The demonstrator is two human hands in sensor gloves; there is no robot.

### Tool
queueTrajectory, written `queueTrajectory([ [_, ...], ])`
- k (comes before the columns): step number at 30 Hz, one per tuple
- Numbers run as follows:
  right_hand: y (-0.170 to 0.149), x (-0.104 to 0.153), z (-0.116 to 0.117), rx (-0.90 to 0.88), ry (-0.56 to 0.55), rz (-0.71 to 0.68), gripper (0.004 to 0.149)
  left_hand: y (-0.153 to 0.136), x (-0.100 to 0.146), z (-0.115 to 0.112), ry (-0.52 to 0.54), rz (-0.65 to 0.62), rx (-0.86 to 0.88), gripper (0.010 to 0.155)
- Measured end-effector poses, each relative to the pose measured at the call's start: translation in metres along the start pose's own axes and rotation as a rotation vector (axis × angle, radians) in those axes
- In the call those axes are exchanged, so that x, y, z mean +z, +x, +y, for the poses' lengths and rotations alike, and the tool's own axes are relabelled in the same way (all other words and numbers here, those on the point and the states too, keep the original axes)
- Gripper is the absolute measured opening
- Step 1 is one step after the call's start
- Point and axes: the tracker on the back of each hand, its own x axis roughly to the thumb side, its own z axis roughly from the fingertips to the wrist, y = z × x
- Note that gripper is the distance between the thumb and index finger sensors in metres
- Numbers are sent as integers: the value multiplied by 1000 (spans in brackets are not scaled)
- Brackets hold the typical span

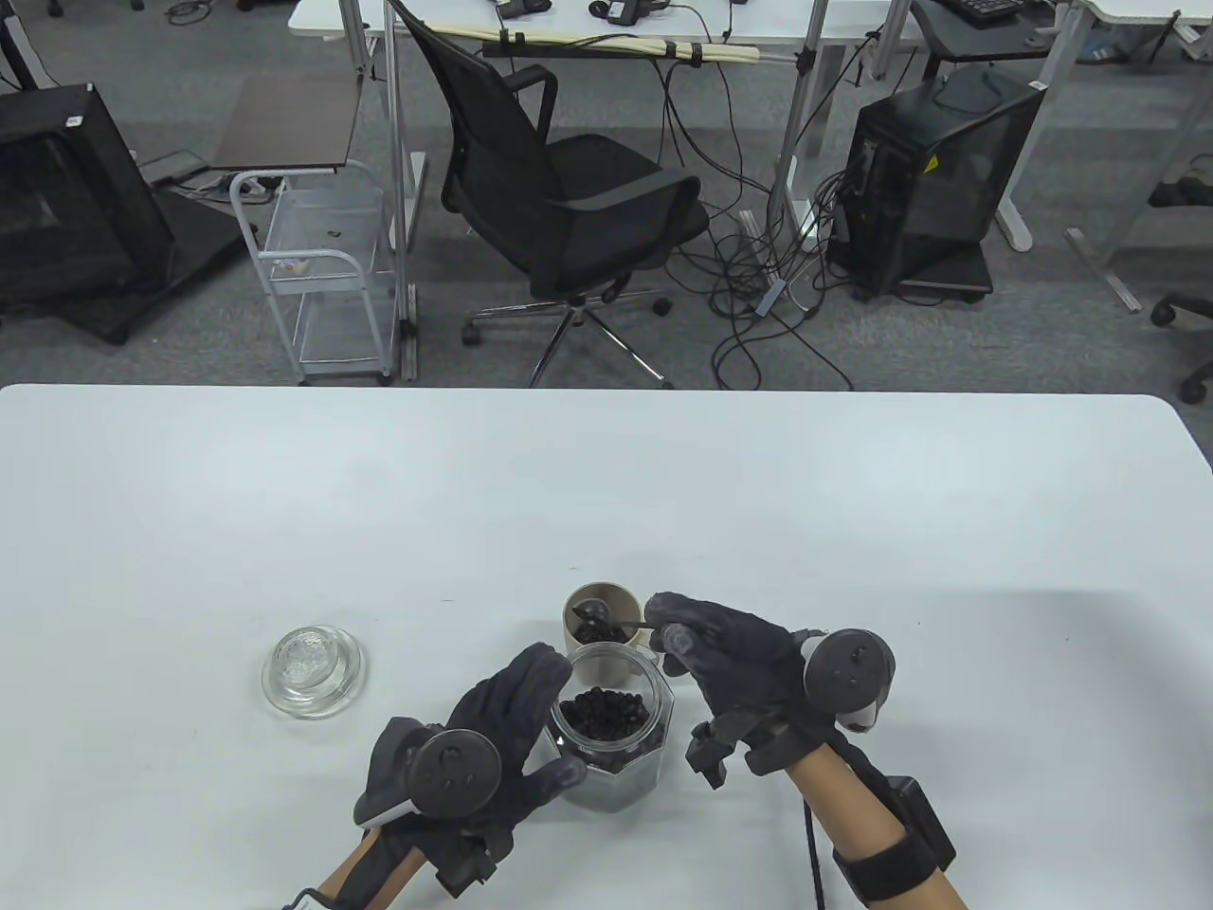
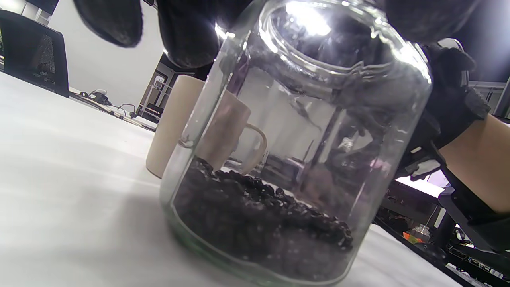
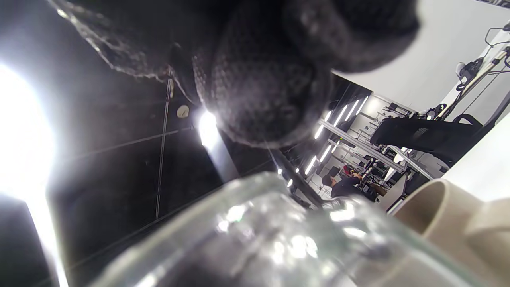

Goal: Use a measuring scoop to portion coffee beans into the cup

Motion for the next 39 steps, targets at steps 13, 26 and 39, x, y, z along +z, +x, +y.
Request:
queueTrajectory([
  [13, 18, 4, -20, -124, -269, -68, 45, 0, 0, 0, 1, 0, 0, 93],
  [26, 27, 8, -3, -154, -173, -28, 43, 0, 1, 0, 1, 0, -1, 93],
  [39, 37, 7, 27, 120, 101, -104, 44, 0, 1, 0, 1, 1, 0, 93],
])
